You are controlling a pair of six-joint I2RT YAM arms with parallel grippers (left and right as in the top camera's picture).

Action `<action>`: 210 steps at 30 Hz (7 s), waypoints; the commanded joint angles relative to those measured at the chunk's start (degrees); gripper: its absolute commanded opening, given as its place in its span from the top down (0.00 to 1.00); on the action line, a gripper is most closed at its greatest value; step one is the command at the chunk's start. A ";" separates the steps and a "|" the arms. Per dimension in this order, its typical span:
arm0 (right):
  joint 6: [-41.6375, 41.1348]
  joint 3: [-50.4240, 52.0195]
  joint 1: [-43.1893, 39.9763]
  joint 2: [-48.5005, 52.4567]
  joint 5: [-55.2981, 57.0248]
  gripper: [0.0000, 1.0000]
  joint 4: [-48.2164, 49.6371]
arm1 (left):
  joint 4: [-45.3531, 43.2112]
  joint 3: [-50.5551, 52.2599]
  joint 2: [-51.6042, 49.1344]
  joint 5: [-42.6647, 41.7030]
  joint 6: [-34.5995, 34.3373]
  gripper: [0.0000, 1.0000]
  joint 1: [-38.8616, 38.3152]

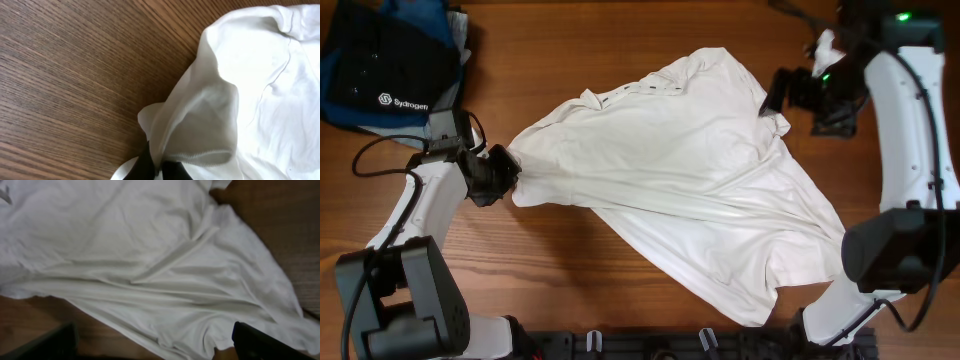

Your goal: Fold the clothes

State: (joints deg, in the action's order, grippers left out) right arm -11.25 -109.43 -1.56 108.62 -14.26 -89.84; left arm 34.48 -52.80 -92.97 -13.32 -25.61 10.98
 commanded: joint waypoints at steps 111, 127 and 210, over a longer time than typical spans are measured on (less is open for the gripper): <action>-0.63 29.57 -10.82 5.18 18.97 0.96 59.91 | 2.56 -0.79 1.16 -3.58 1.38 0.96 -0.26; -6.95 19.89 -3.74 5.35 -1.99 0.96 26.75 | 0.83 -0.79 1.16 -3.56 1.57 0.96 -0.26; -5.44 25.55 10.86 -19.82 -0.68 0.96 9.70 | 1.36 -0.79 1.16 -6.64 4.37 0.96 -0.22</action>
State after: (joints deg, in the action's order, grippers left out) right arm -16.27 -89.08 7.29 90.28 -14.96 -79.24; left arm 35.81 -52.80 -92.92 -19.62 -22.57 10.79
